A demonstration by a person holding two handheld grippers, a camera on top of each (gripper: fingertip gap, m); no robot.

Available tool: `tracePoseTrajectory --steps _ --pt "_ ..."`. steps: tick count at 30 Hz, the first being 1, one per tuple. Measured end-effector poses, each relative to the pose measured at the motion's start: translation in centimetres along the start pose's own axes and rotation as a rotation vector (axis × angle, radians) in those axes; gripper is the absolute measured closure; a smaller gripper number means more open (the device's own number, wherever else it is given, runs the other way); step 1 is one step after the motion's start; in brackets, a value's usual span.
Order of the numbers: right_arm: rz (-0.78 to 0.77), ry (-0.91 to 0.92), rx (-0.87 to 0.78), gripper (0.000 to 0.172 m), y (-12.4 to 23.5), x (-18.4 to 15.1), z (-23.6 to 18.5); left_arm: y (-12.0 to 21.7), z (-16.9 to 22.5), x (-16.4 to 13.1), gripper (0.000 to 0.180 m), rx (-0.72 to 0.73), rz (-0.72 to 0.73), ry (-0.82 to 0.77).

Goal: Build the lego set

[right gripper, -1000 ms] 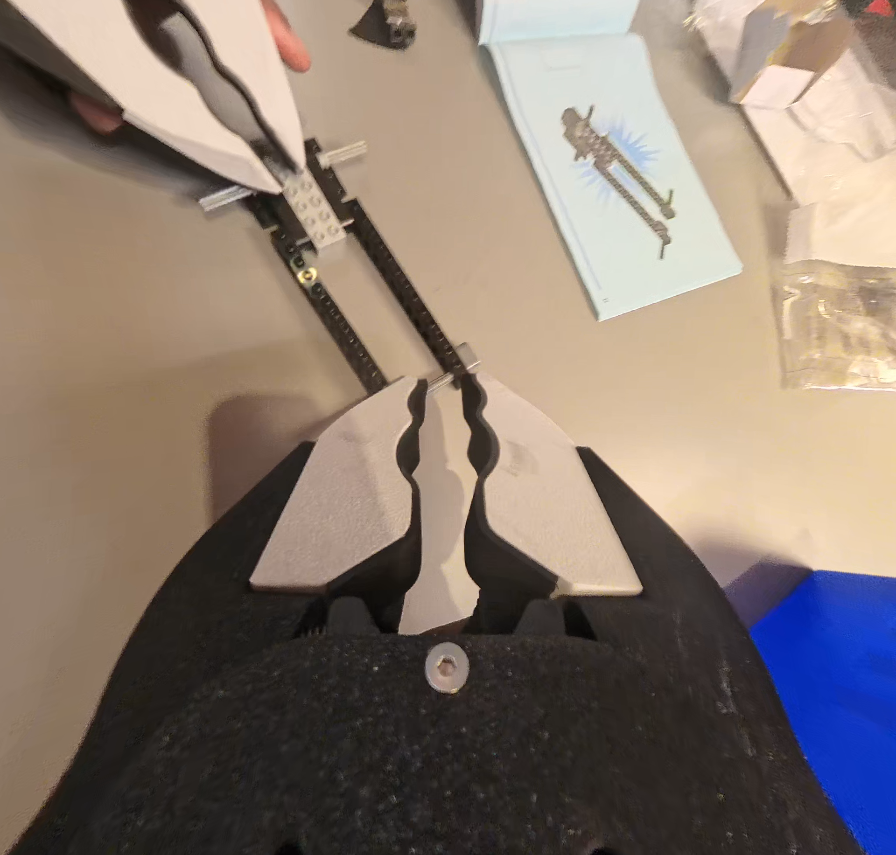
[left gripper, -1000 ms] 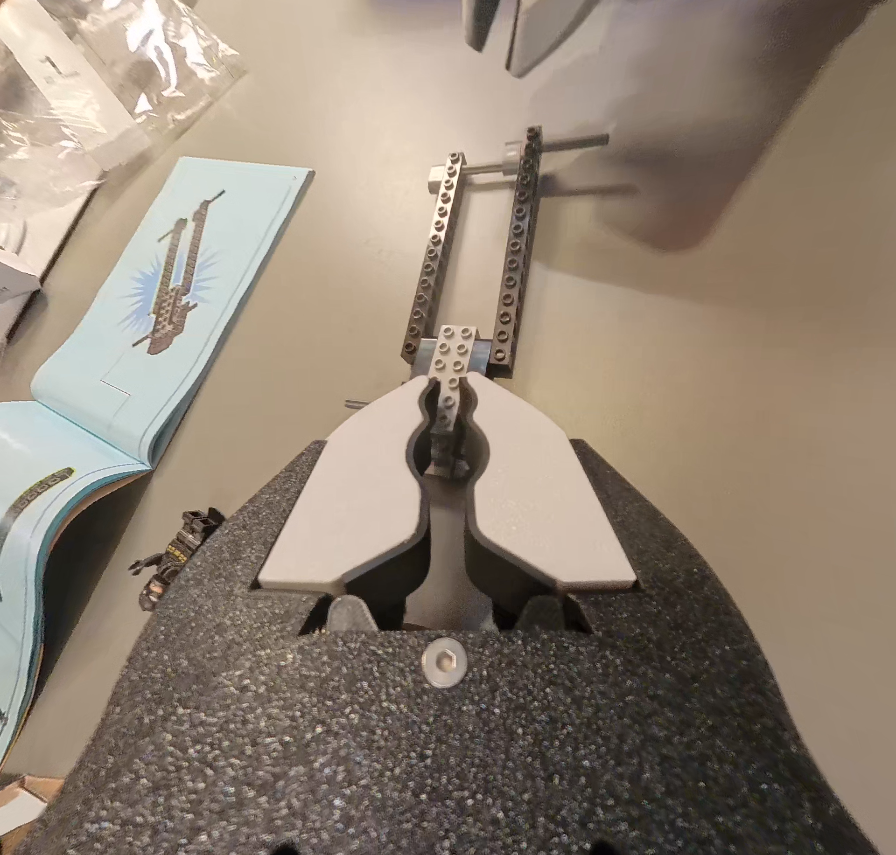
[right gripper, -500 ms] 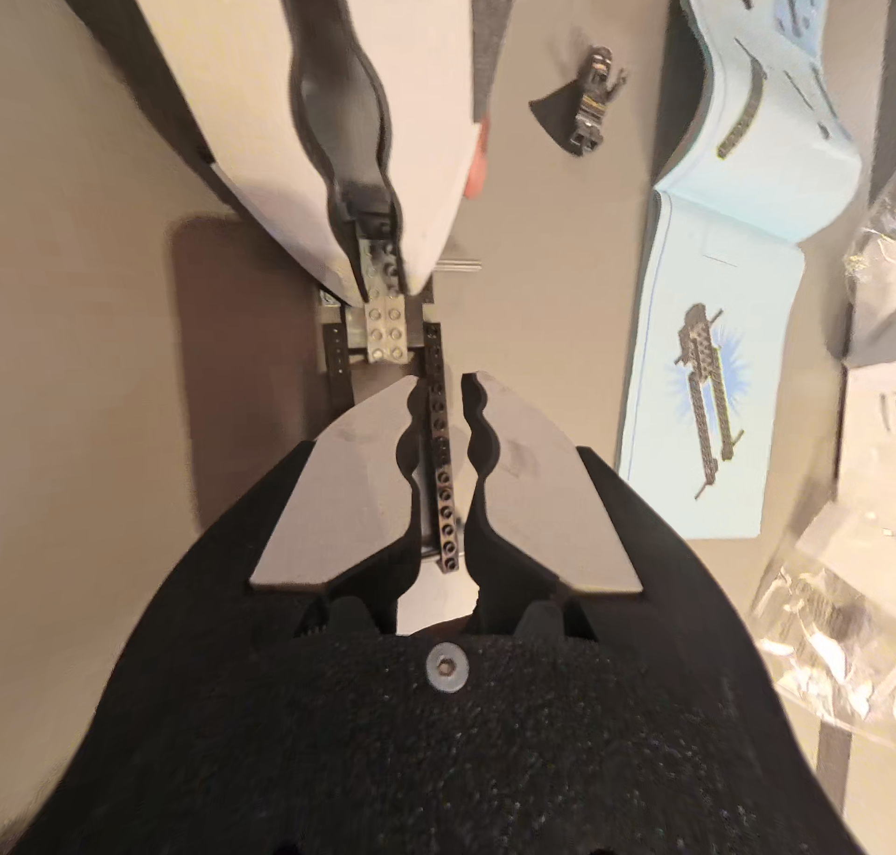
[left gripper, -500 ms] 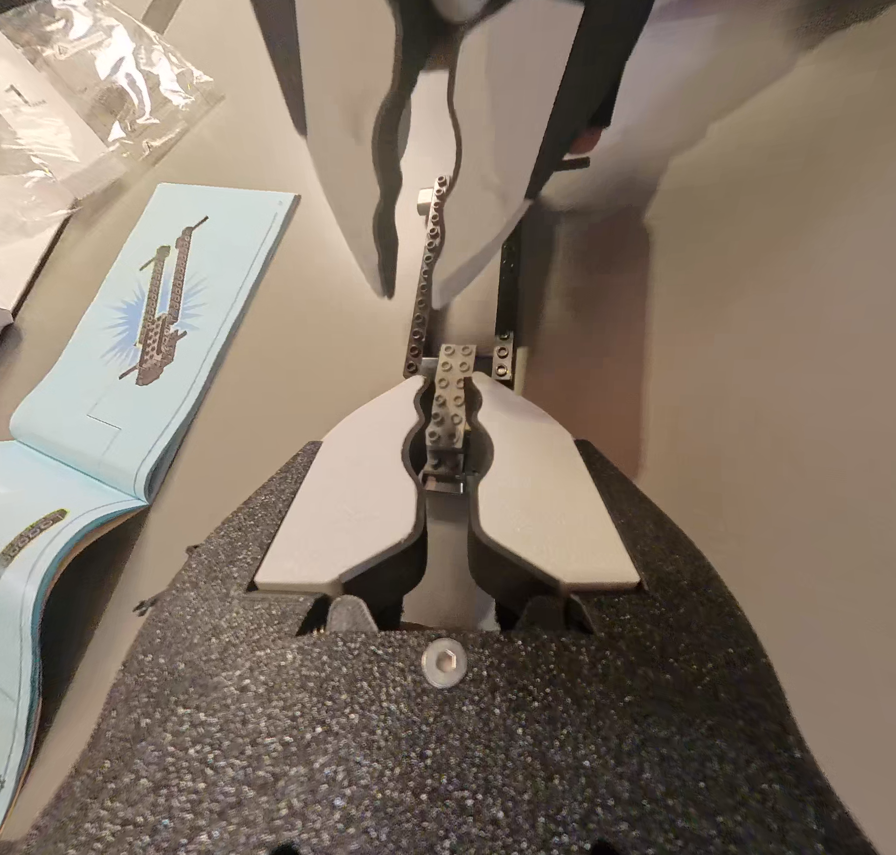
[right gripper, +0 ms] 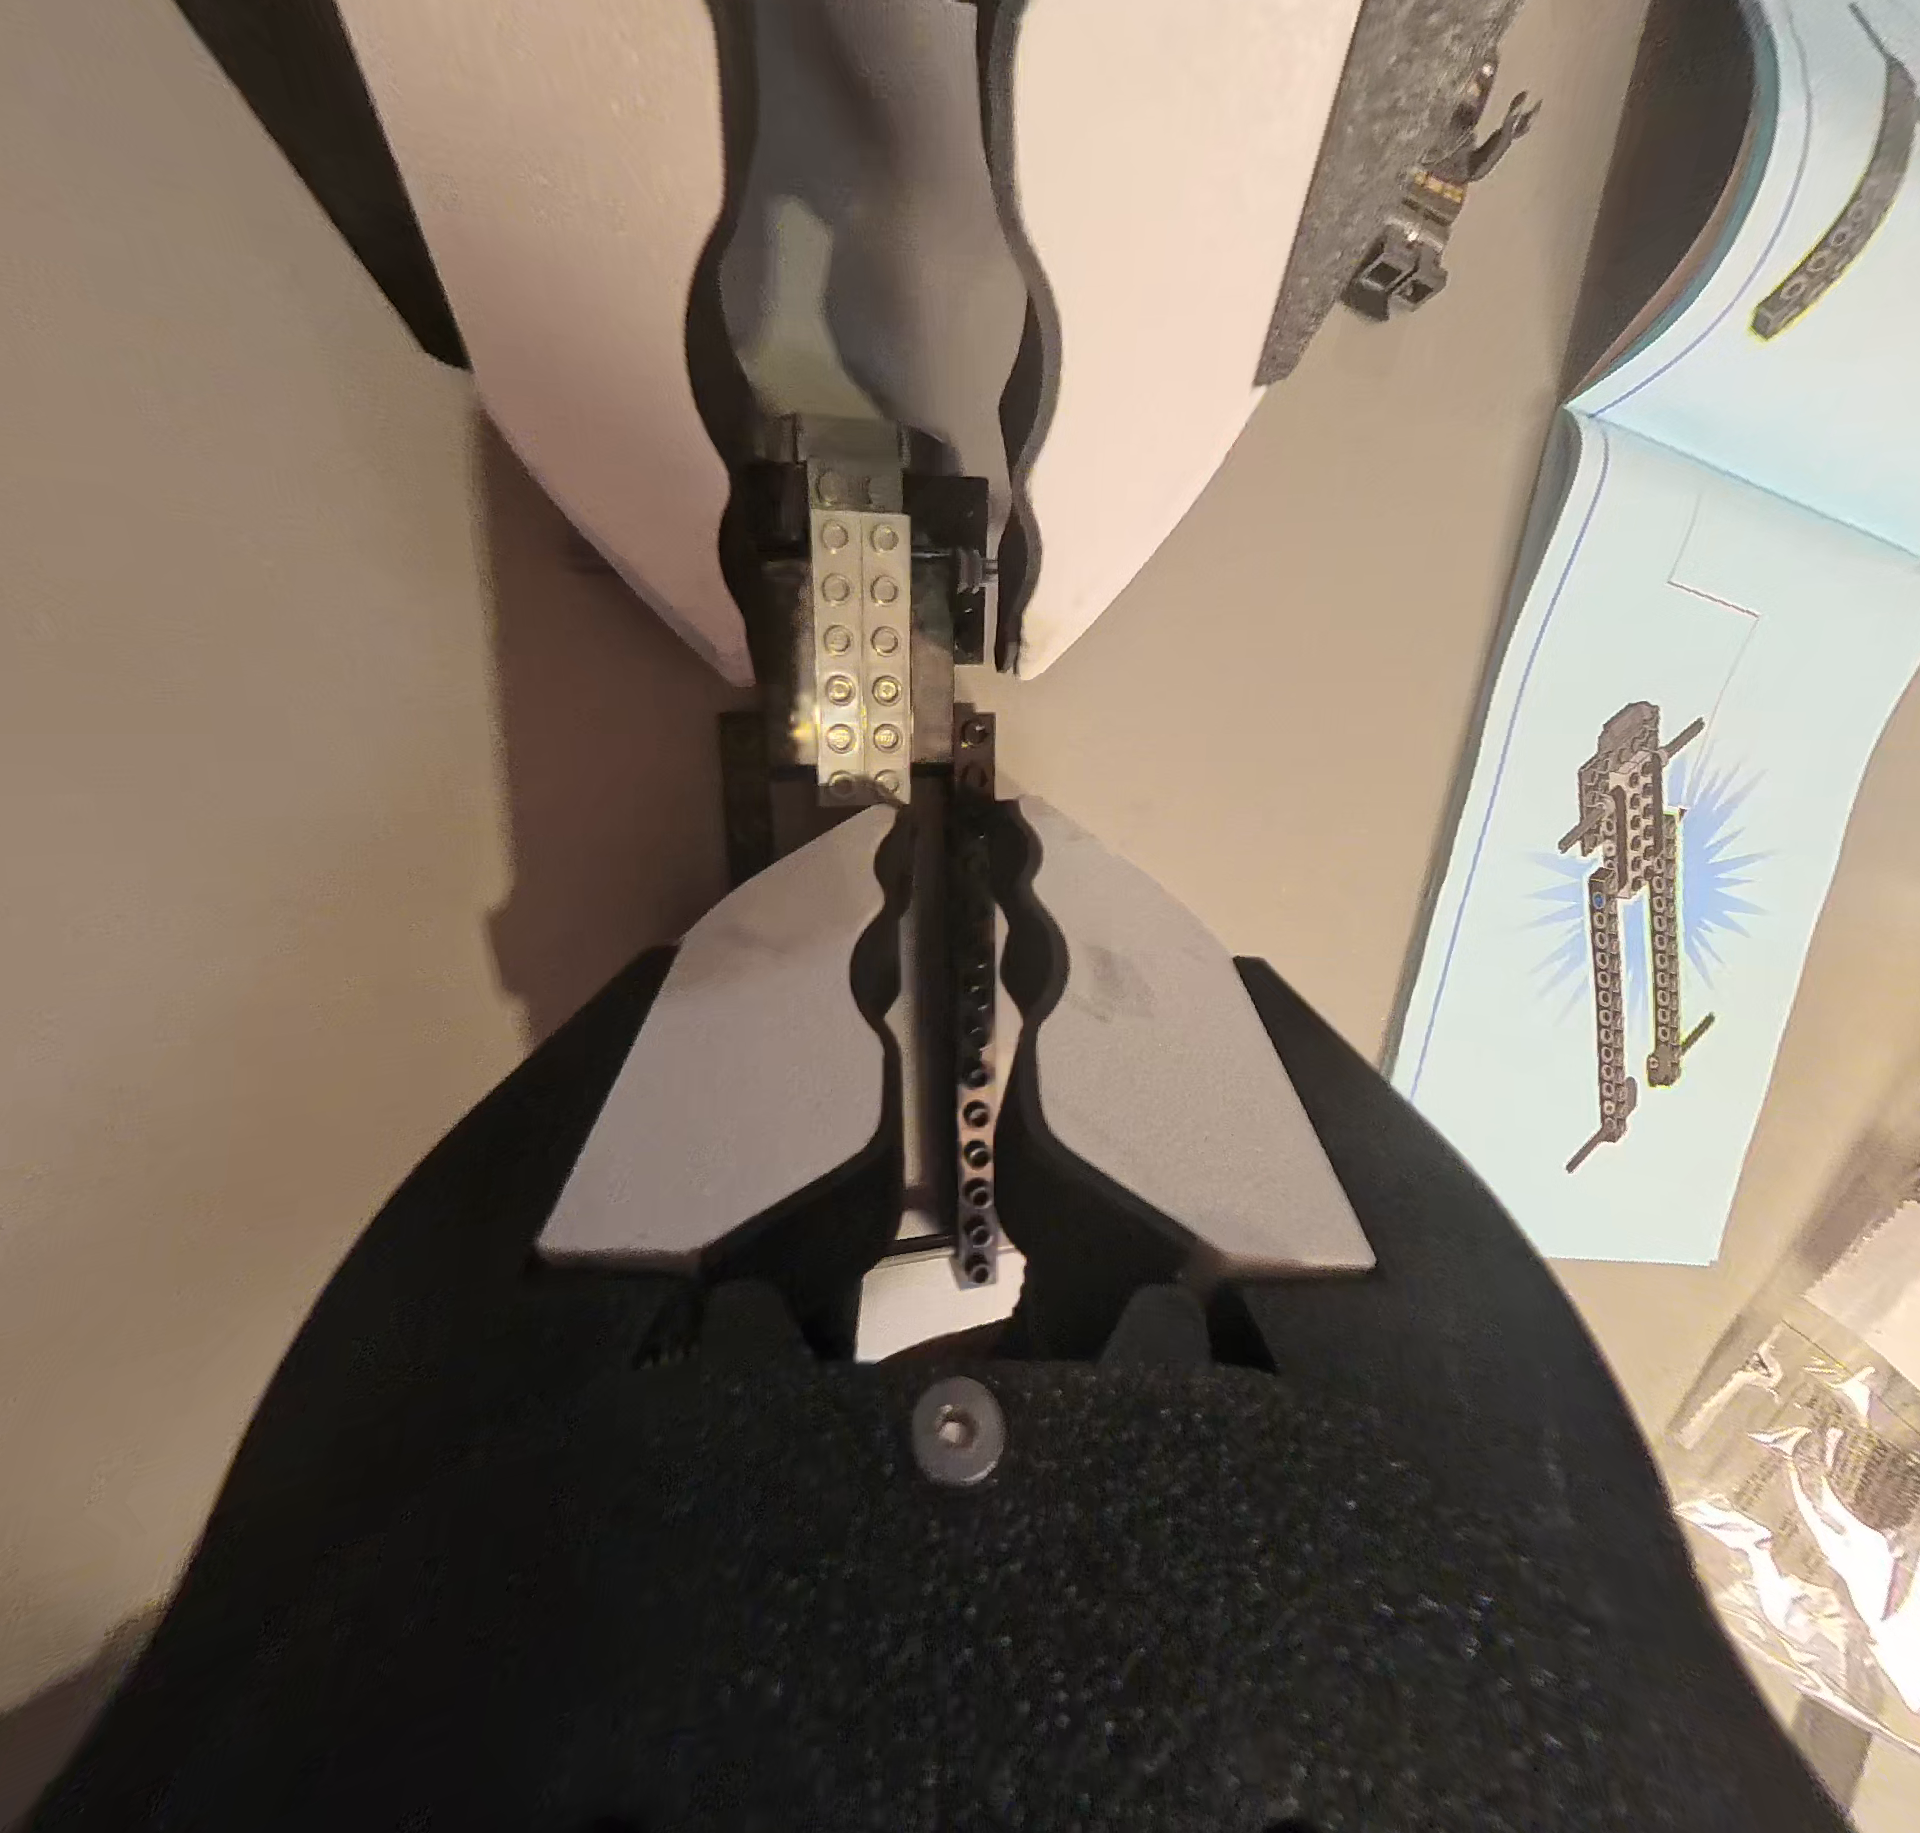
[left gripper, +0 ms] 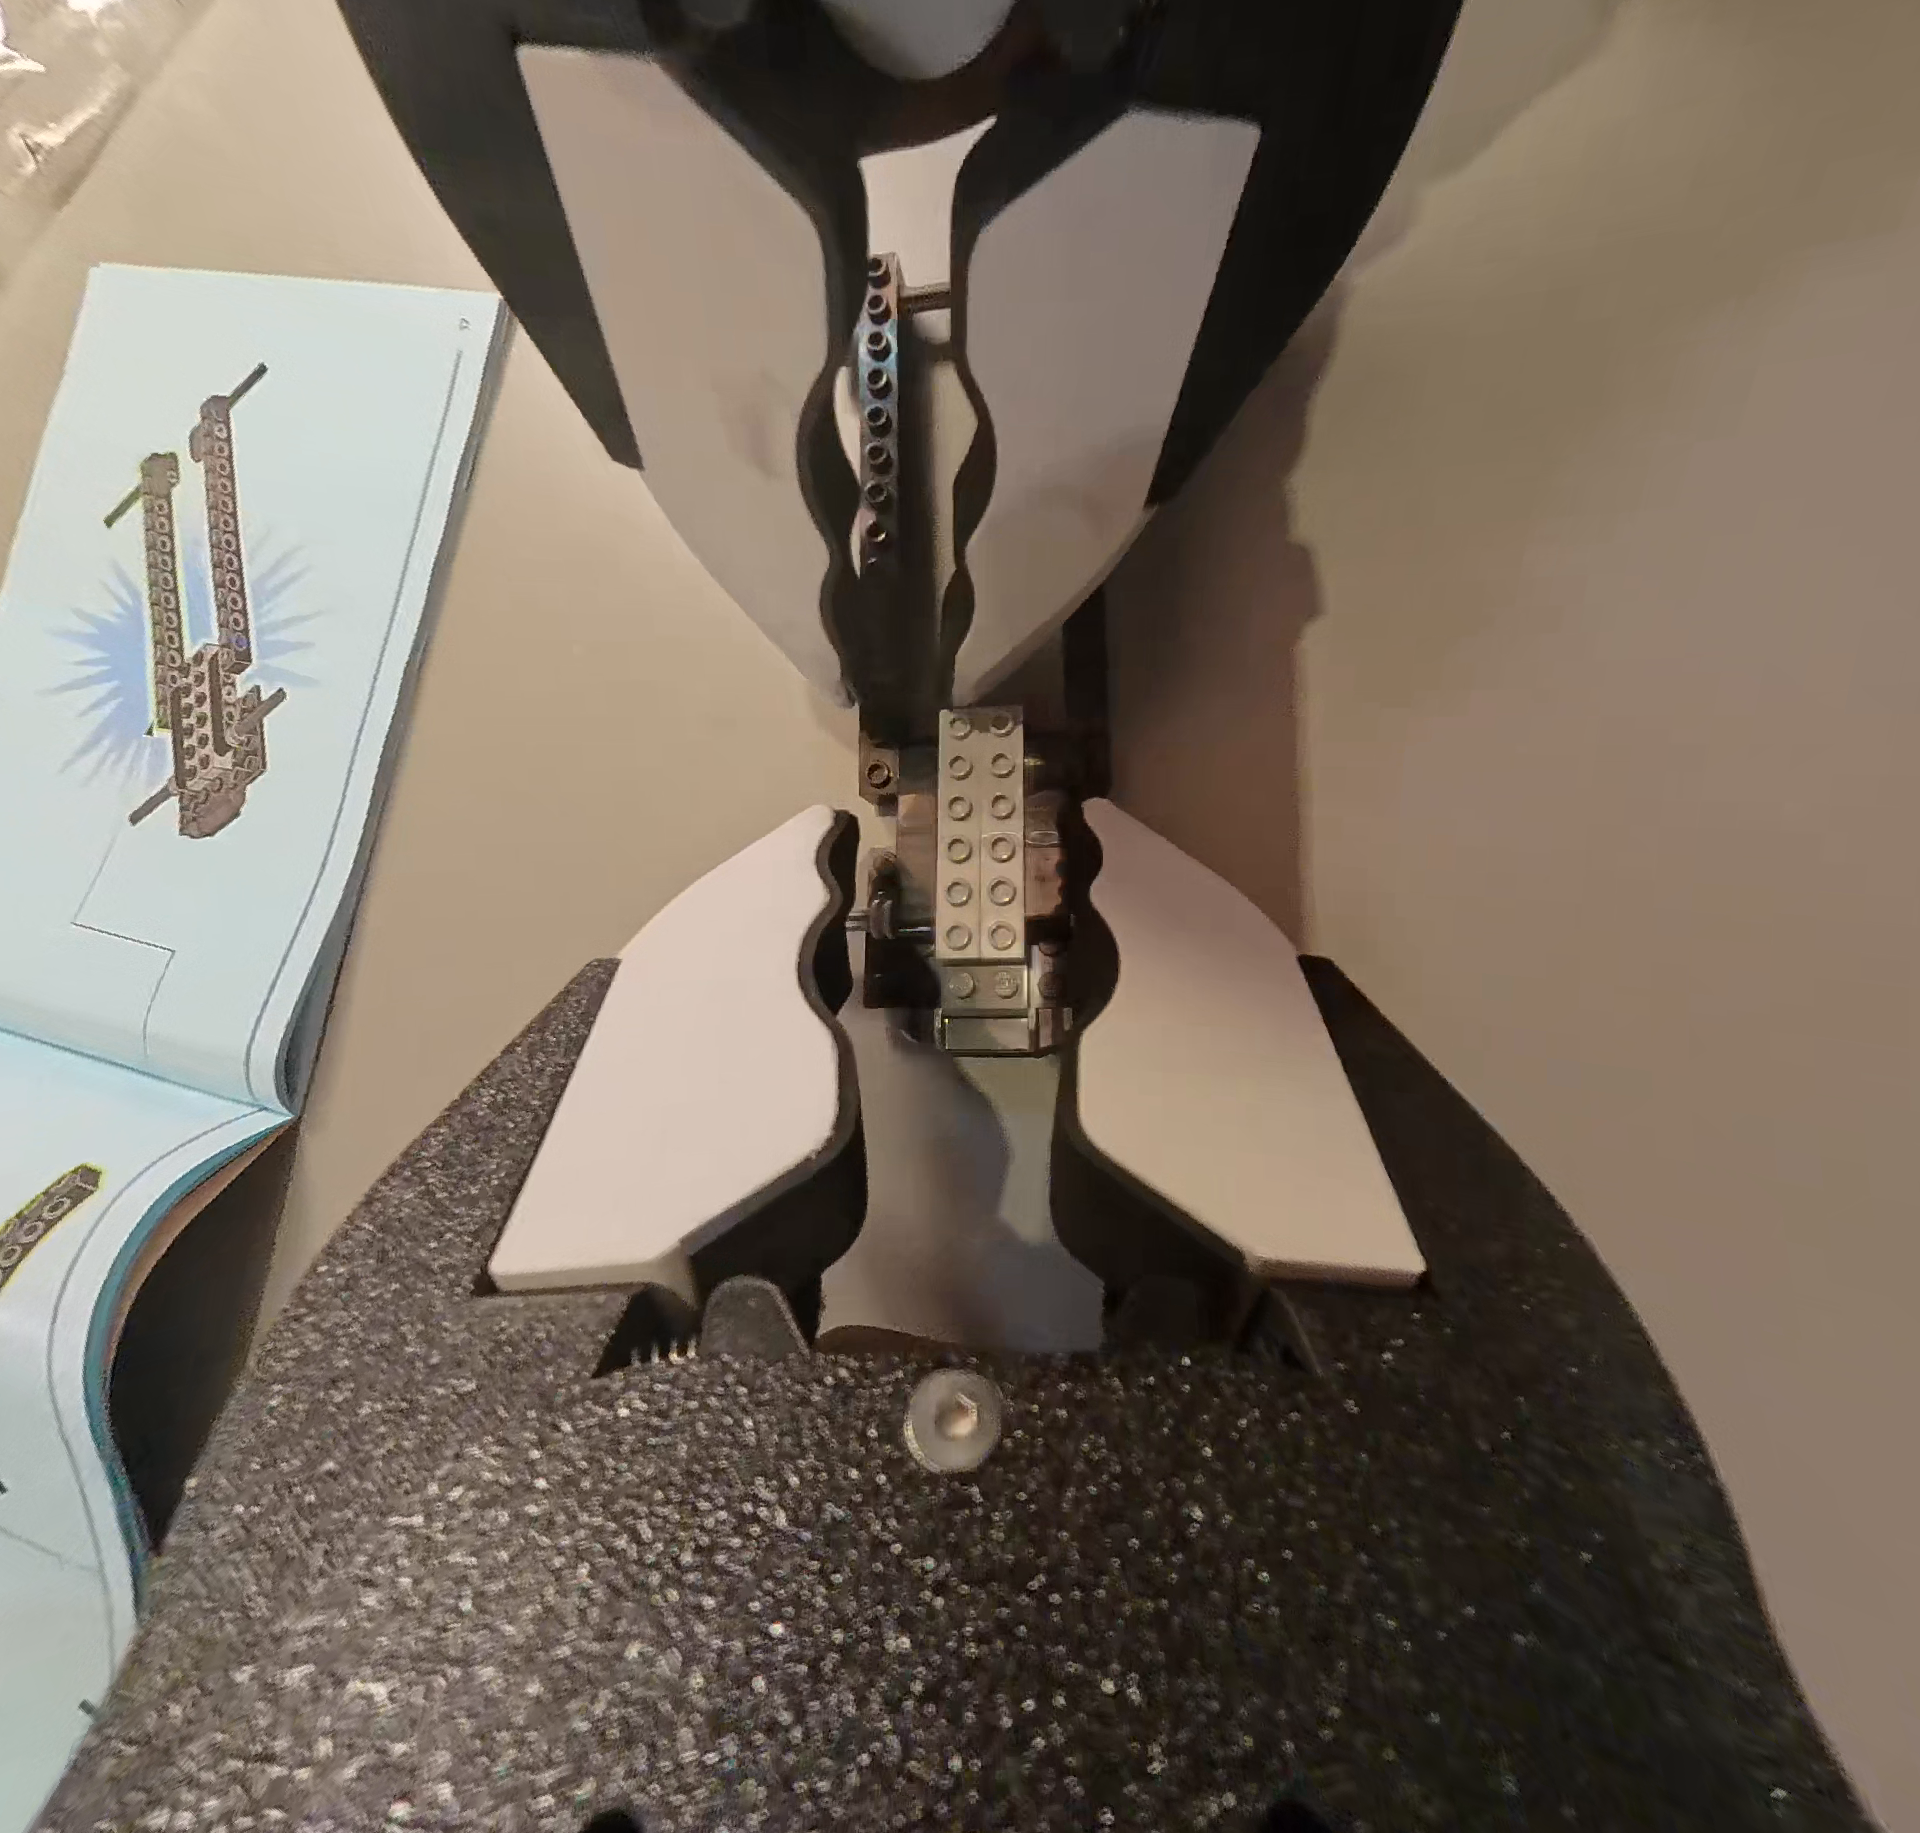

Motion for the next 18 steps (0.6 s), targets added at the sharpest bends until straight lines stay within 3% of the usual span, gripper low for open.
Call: tracePoseTrajectory --steps 18 --pt "0.026 -0.079 0.074 0.162 -0.9 -0.7 1.1 -0.4 -0.7 -0.3 0.139 -0.066 -0.051 -0.061"
Point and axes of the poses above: each gripper's, where its closed fingertips meet, y back along the fingers, x out of its top, z = x × y across the jaws, the point moved 8 cm from there along y, back along the fingers
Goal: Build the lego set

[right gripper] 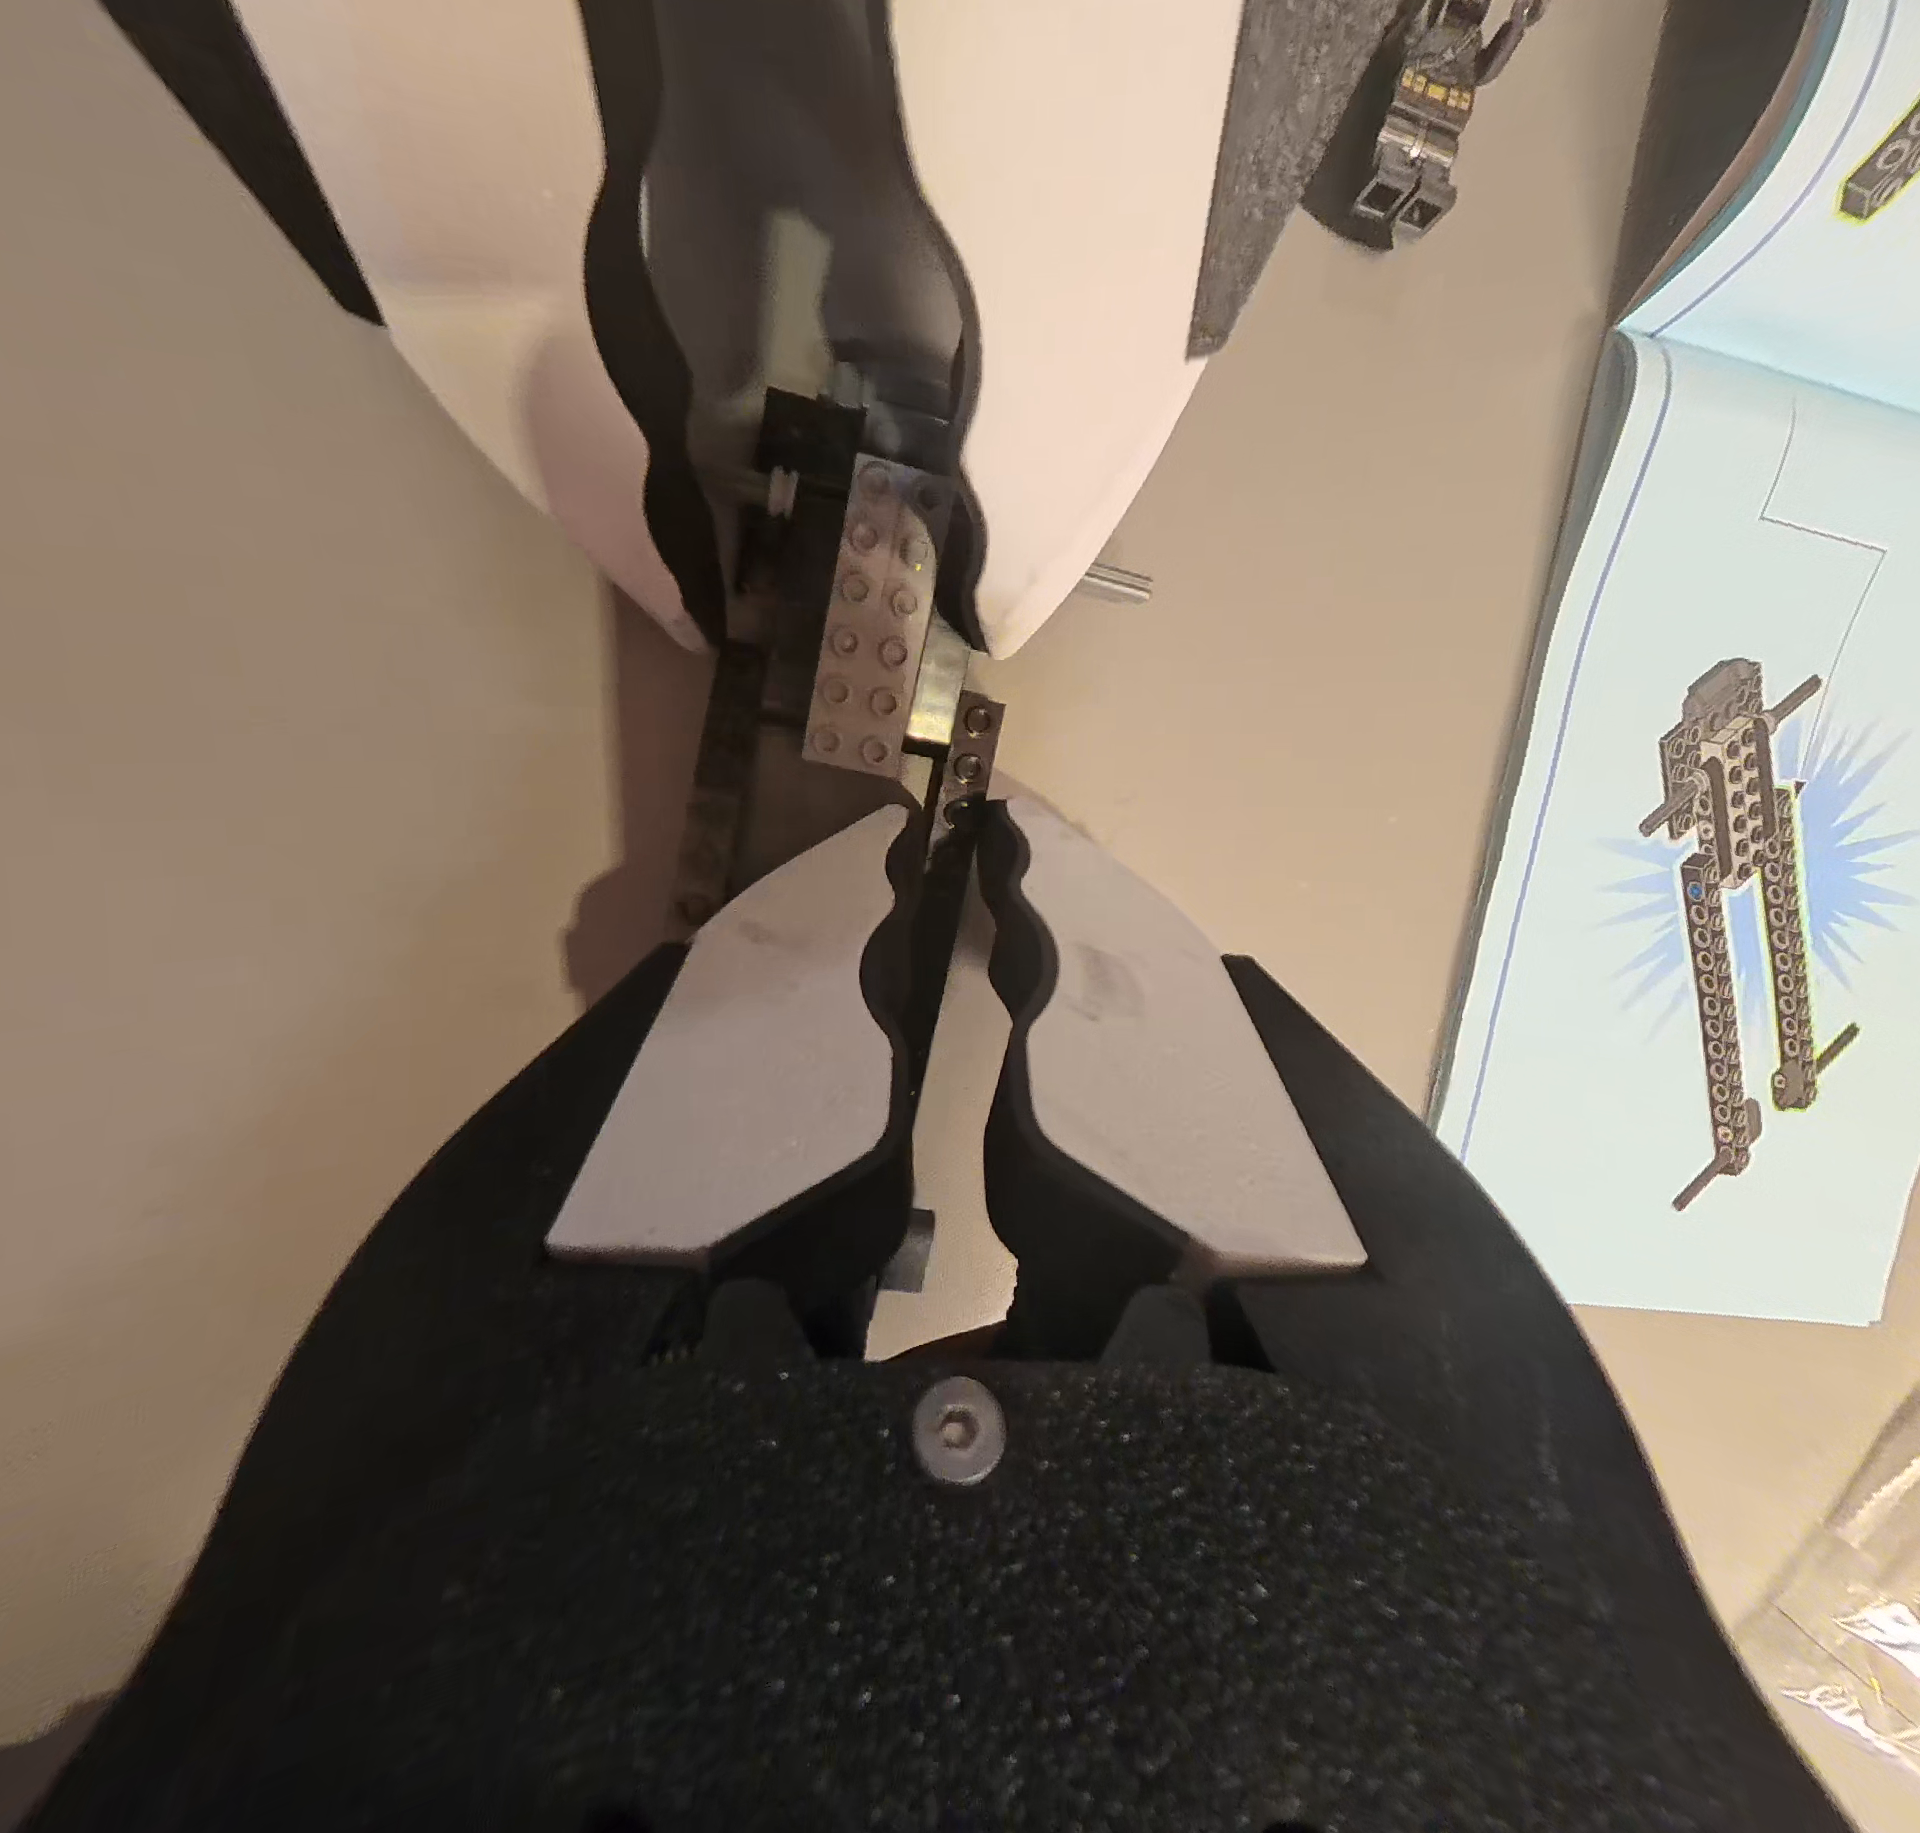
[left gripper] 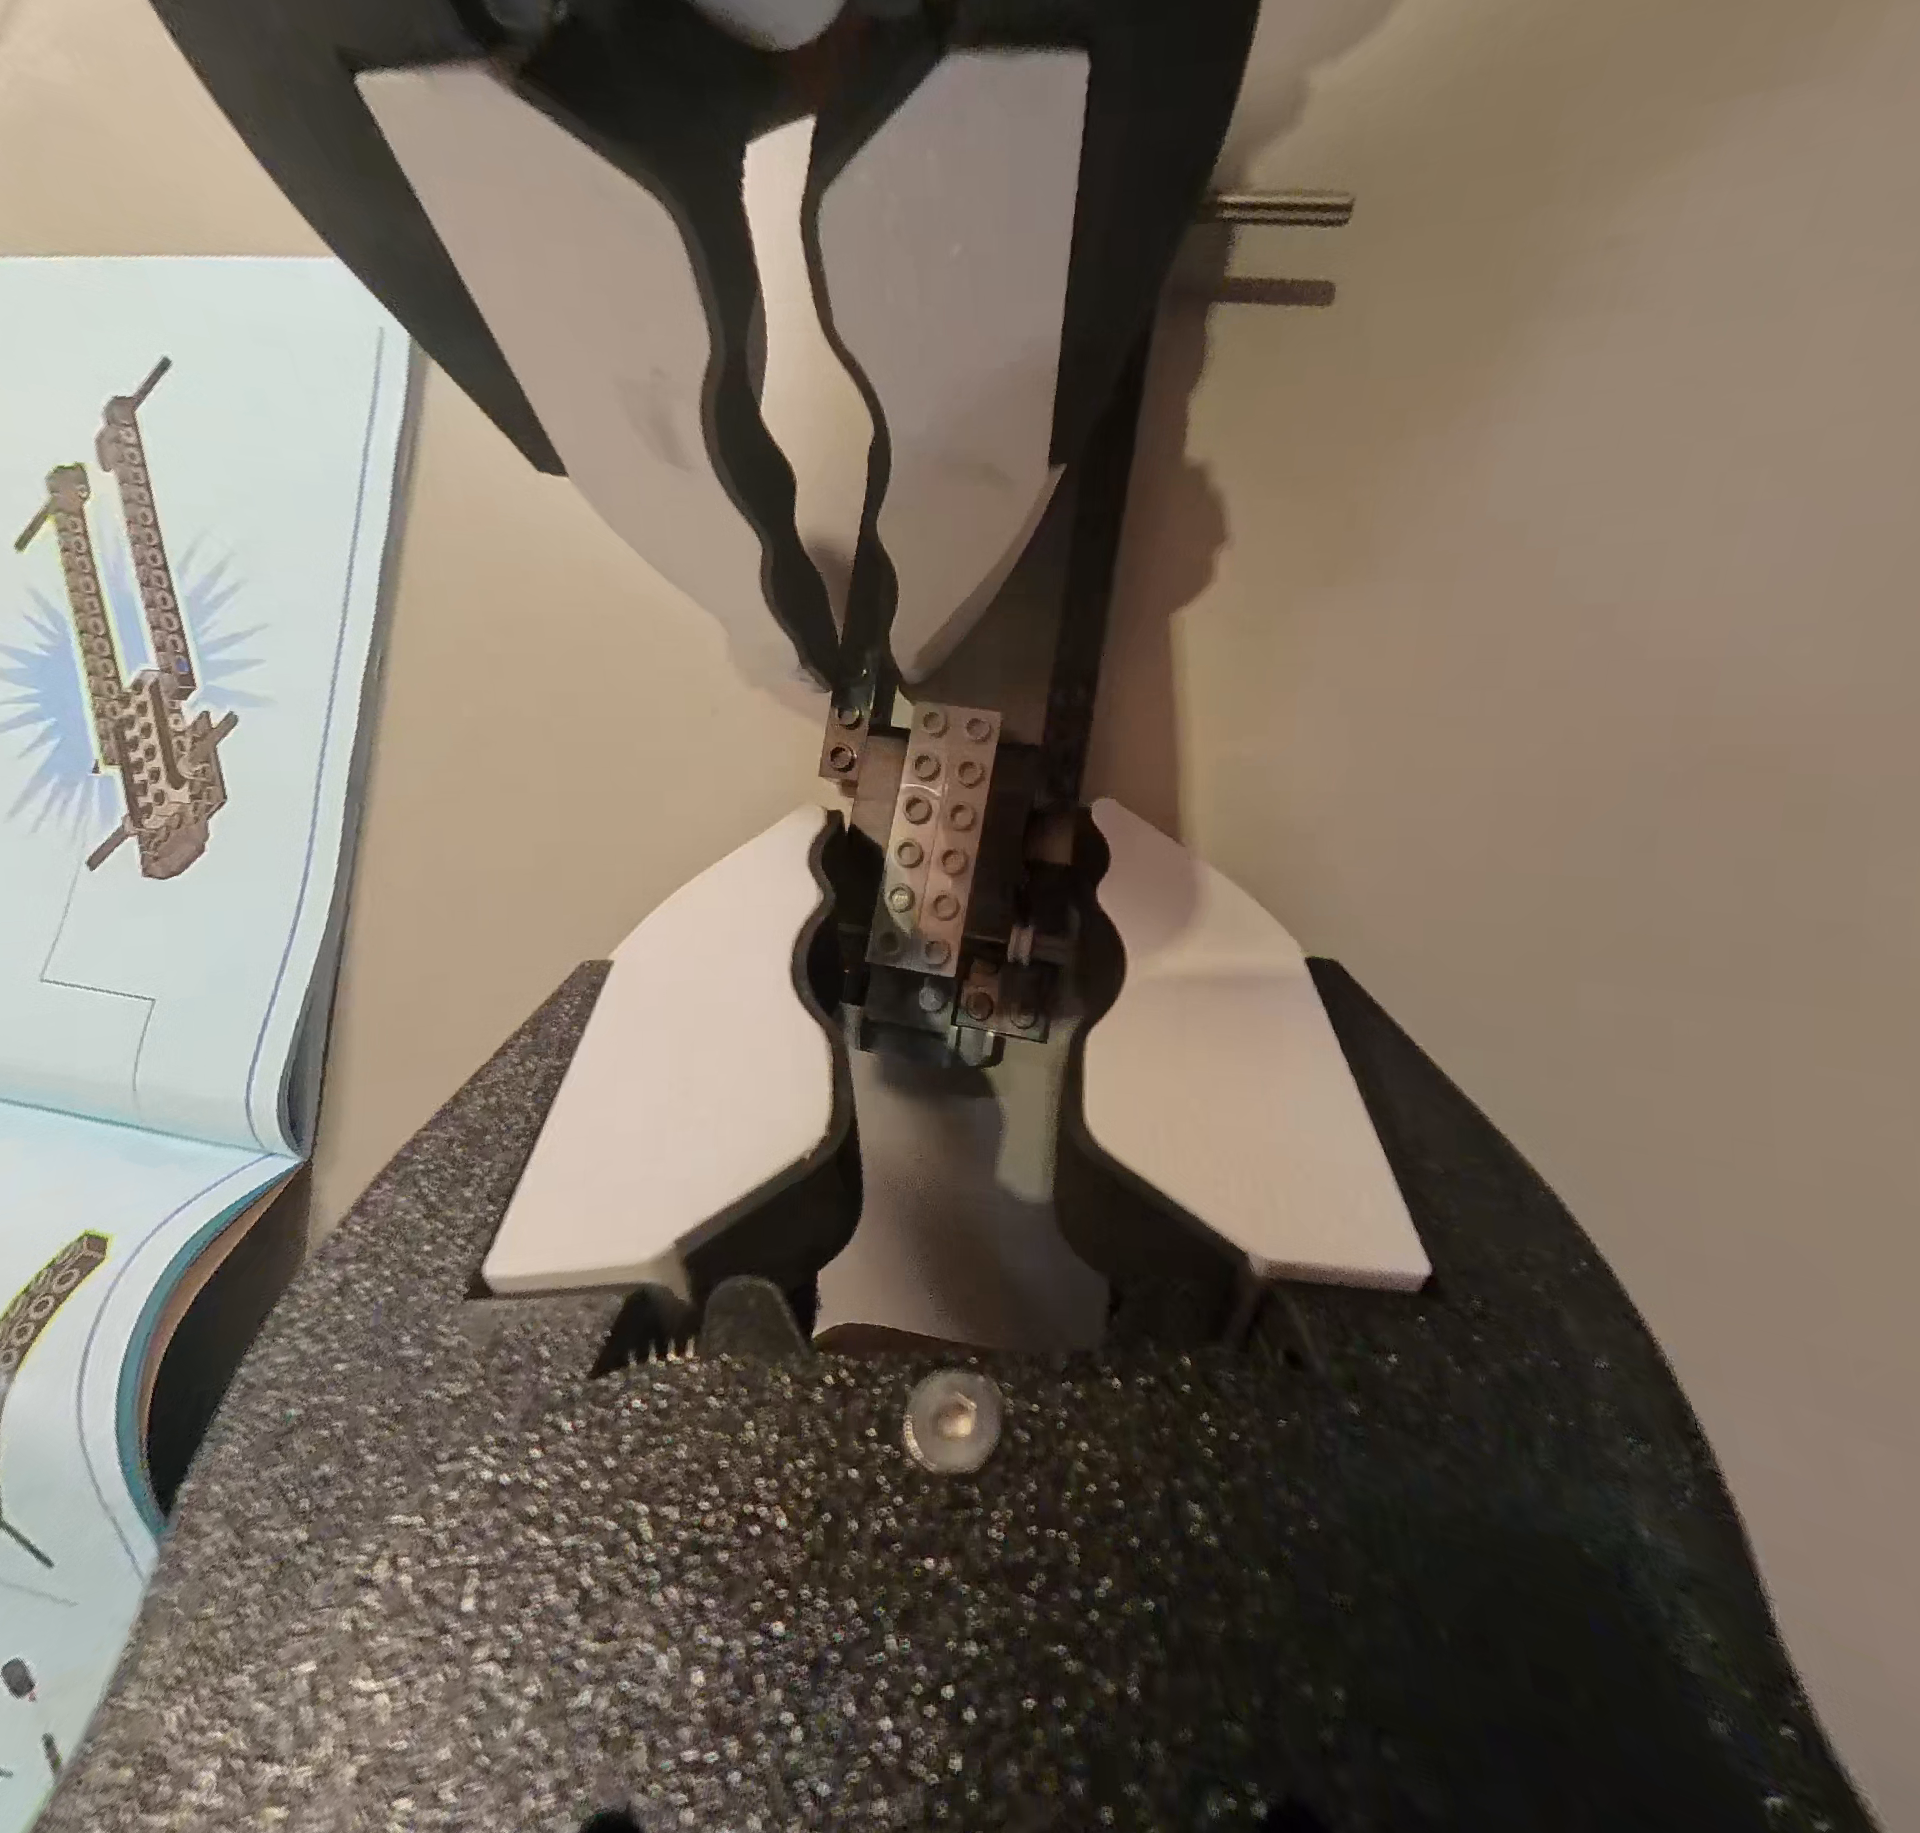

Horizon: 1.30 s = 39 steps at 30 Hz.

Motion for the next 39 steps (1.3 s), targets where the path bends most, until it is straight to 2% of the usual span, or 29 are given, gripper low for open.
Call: tracePoseTrajectory --steps 8,9,15,23,25,26,27,29,34,39 --pt "0.042 -0.046 0.001 0.160 -0.2 0.0 0.1 -0.2 -0.1 -0.6 0.138 -0.033 0.053 0.013" --pt "0.054 -0.052 0.001 0.160 -0.3 0.1 0.1 -0.2 -0.1 -0.7 0.147 -0.027 0.057 0.011" --pt "0.058 -0.046 0.025 0.163 -0.4 0.2 0.0 -0.2 0.0 -0.7 0.147 -0.028 0.060 -0.021" --pt "0.089 -0.209 0.084 0.163 -0.6 -0.1 0.6 -0.2 0.2 -0.7 0.148 -0.007 0.064 -0.084" --pt "0.008 -0.297 -0.210 0.163 -0.3 -1.2 3.3 -0.5 2.1 -0.3 0.146 -0.154 0.145 -0.150" --pt "-0.022 -0.321 -0.264 0.163 0.0 -1.9 4.4 -1.0 3.2 0.3 0.146 -0.203 0.191 -0.156" --pt "-0.006 -0.327 -0.209 0.163 0.1 -2.1 4.2 -1.1 3.4 0.6 0.146 -0.172 0.174 -0.165" --pt "-0.011 -0.256 -0.168 0.163 0.2 -1.7 2.8 -0.9 2.8 0.7 0.147 -0.102 0.114 -0.147" --pt "0.003 -0.107 -0.059 0.163 0.3 -1.1 0.8 -0.6 2.5 0.2 0.147 -0.121 0.130 -0.161" --pt "0.046 0.211 0.047 0.163 1.2 -1.7 -2.2 0.4 2.5 -0.8 0.147 -0.150 0.135 -0.265"
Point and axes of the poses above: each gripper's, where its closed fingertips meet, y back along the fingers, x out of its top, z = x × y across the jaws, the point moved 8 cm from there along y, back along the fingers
